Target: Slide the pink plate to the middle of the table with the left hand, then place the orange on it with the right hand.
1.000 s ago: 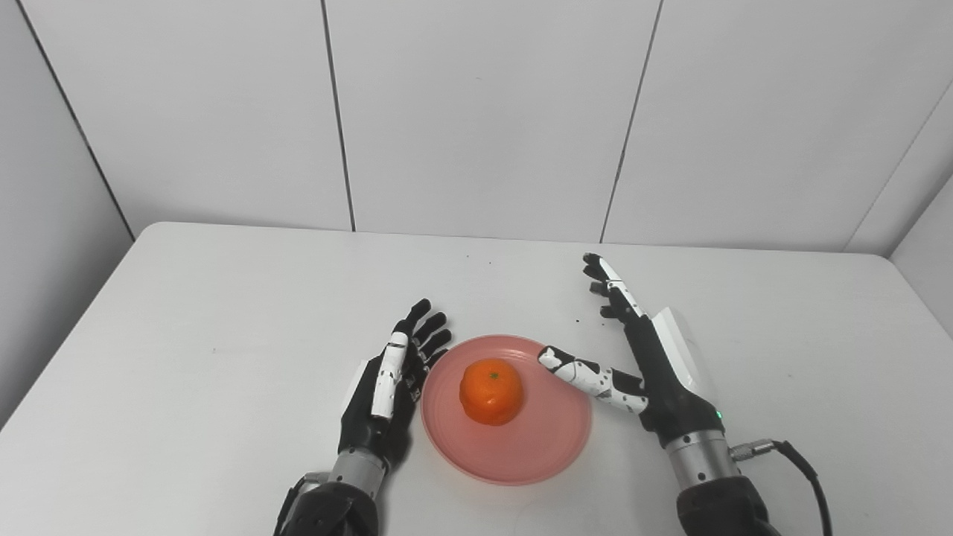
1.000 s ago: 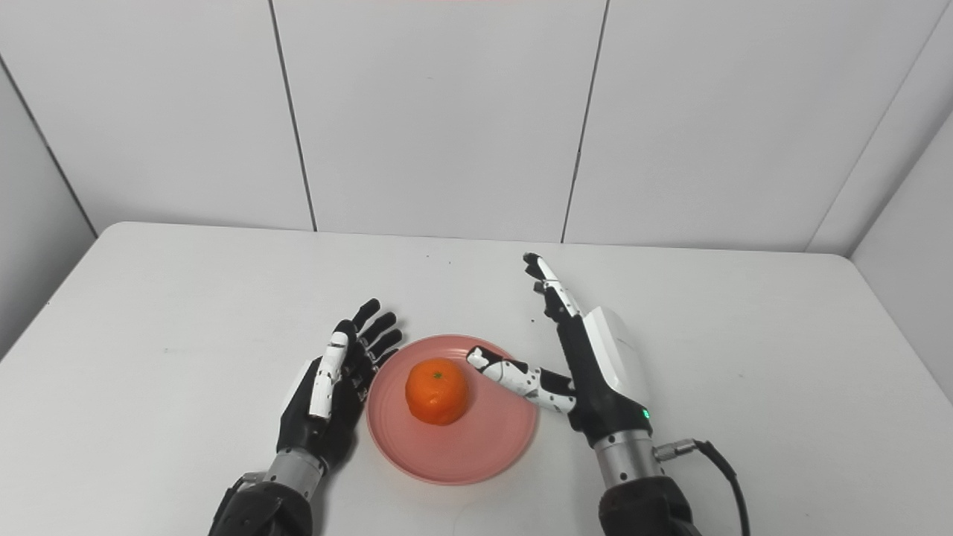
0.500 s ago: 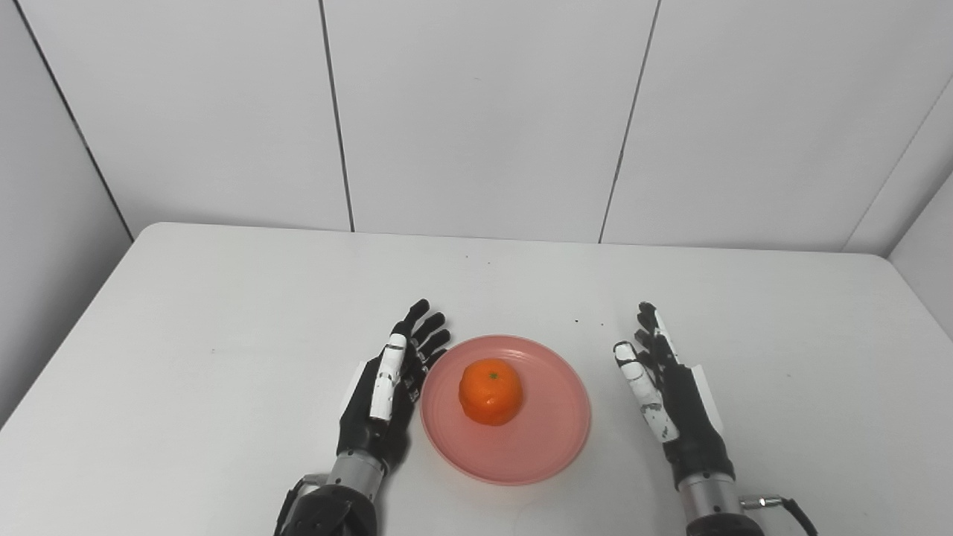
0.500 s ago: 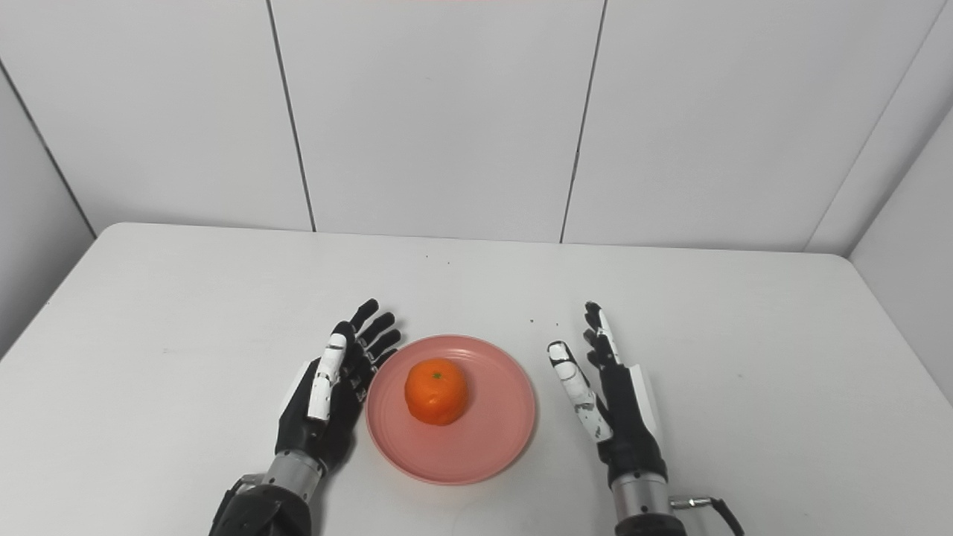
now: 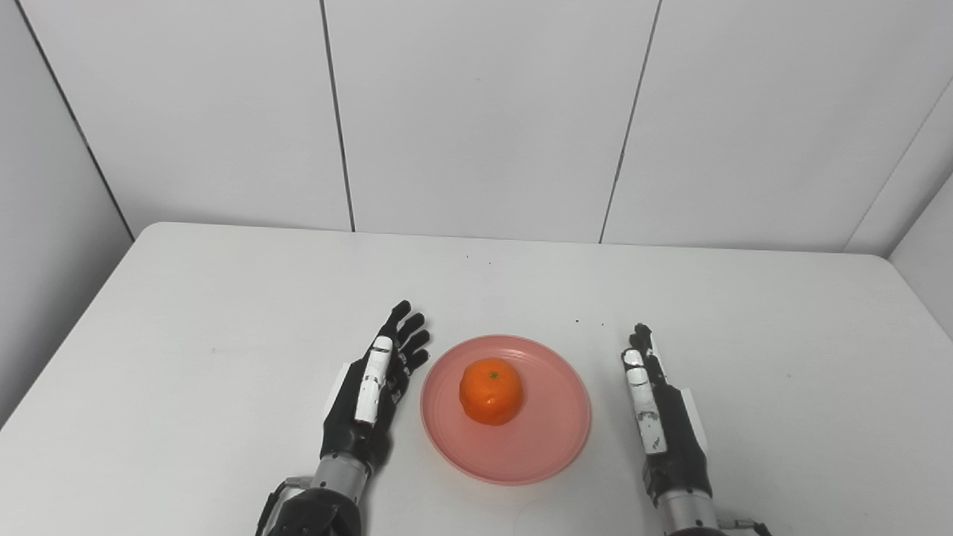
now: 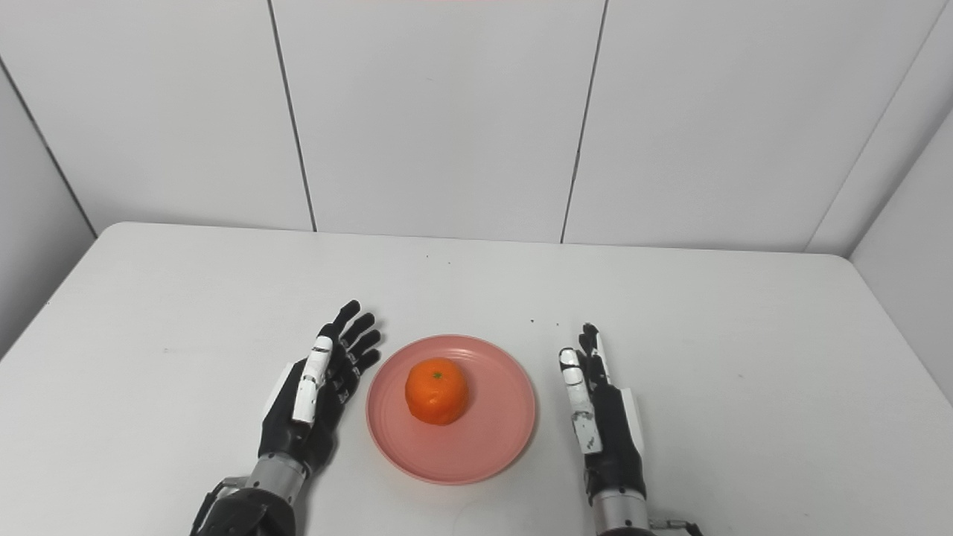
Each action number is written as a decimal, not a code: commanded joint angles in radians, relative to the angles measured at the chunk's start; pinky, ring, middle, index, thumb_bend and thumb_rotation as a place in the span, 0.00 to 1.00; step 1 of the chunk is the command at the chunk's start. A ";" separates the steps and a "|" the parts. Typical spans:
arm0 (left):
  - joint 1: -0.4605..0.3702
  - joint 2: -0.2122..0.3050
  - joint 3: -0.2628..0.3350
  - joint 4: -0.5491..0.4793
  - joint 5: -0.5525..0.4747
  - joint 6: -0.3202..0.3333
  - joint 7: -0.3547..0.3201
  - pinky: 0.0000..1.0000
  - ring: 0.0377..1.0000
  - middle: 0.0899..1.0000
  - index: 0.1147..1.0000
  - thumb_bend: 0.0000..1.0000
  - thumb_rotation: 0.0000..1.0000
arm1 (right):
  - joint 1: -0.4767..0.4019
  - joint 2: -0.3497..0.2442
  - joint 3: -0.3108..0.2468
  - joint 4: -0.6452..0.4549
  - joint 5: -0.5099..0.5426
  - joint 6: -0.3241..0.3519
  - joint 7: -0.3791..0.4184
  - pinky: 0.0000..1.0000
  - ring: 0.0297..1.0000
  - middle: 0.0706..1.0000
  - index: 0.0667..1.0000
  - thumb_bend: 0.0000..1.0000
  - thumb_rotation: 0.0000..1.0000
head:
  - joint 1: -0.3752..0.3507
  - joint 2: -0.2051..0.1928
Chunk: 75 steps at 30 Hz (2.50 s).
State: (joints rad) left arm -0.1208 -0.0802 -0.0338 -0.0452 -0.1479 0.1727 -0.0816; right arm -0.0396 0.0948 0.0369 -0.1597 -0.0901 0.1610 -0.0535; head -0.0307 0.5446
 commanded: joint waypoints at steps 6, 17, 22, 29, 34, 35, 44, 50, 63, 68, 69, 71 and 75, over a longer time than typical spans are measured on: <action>0.027 0.009 0.004 0.005 -0.001 -0.029 -0.003 0.95 0.95 0.96 0.95 0.41 1.00 | 0.004 0.019 0.000 0.019 0.034 -0.096 -0.008 0.98 0.98 0.99 1.00 0.20 1.00 | 0.004 -0.012; 0.047 0.008 -0.006 -0.001 0.007 -0.068 -0.003 0.99 0.97 0.98 0.97 0.41 1.00 | 0.011 0.021 -0.004 0.053 0.040 -0.136 -0.015 0.97 0.97 0.98 0.99 0.22 1.00 | 0.005 -0.035; 0.049 0.007 -0.007 -0.006 0.001 -0.066 -0.004 1.00 0.99 1.00 0.98 0.40 1.00 | 0.011 0.026 -0.008 0.050 0.049 -0.130 -0.016 0.98 0.97 0.99 0.99 0.22 1.00 | 0.000 -0.043; 0.054 0.006 -0.007 -0.009 0.006 -0.070 0.000 0.99 0.98 0.99 0.98 0.40 1.00 | 0.018 0.026 -0.006 0.046 0.036 -0.132 -0.021 0.97 0.97 0.99 1.00 0.23 1.00 | -0.010 -0.058; 0.060 0.010 -0.004 -0.010 0.000 -0.073 -0.004 1.00 0.99 1.00 0.99 0.40 1.00 | 0.025 0.028 -0.001 0.047 0.025 -0.143 -0.026 0.96 0.96 0.98 0.99 0.22 1.00 | -0.018 -0.072; 0.062 0.011 -0.004 -0.010 -0.001 -0.074 -0.005 1.00 0.99 1.00 0.99 0.39 1.00 | 0.025 0.026 0.000 0.048 0.026 -0.146 -0.026 0.96 0.96 0.98 0.99 0.22 1.00 | -0.018 -0.072; 0.080 0.009 -0.004 -0.011 0.003 -0.093 -0.003 1.00 0.99 1.00 0.99 0.40 1.00 | 0.035 0.020 0.004 0.029 0.032 -0.137 -0.026 0.97 0.97 0.99 1.00 0.21 1.00 | -0.016 -0.076; 0.084 0.010 -0.006 -0.004 0.003 -0.112 -0.005 1.00 0.99 1.00 1.00 0.40 1.00 | 0.046 0.021 0.011 0.025 0.019 -0.134 -0.030 0.97 0.96 0.98 0.99 0.20 1.00 | -0.015 -0.081; 0.090 0.020 -0.005 -0.011 -0.001 -0.120 -0.015 1.00 0.99 1.00 0.99 0.39 1.00 | 0.049 0.036 0.023 0.015 -0.011 -0.124 -0.048 0.96 0.96 0.97 0.98 0.19 1.00 | -0.023 -0.086; 0.094 0.024 -0.009 -0.025 0.002 -0.110 -0.014 1.00 0.99 1.00 0.99 0.40 1.00 | 0.055 0.042 0.028 0.004 -0.009 -0.119 -0.046 0.96 0.96 0.98 0.98 0.20 1.00 | -0.028 -0.086; 0.095 0.024 -0.009 -0.028 0.003 -0.108 -0.013 1.00 0.99 1.00 0.99 0.40 1.00 | 0.055 0.043 0.028 0.002 -0.007 -0.117 -0.046 0.97 0.96 0.98 0.98 0.20 1.00 | -0.029 -0.087; 0.097 0.025 -0.012 -0.030 0.002 -0.108 -0.014 1.00 0.99 1.00 0.99 0.40 1.00 | 0.056 0.046 0.028 -0.002 -0.005 -0.111 -0.046 0.96 0.96 0.98 0.98 0.20 1.00 | -0.029 -0.087; 0.100 0.028 -0.015 -0.036 0.001 -0.106 -0.015 1.00 0.99 1.00 0.99 0.40 1.00 | 0.057 0.054 0.030 -0.009 -0.006 -0.105 -0.047 0.97 0.97 0.98 0.98 0.20 1.00 | -0.032 -0.092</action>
State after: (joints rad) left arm -0.0350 -0.0514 -0.0453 -0.0742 -0.1481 0.0521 -0.0953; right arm 0.0209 0.1376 0.0588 -0.1432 -0.0967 0.0522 -0.0991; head -0.0644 0.4526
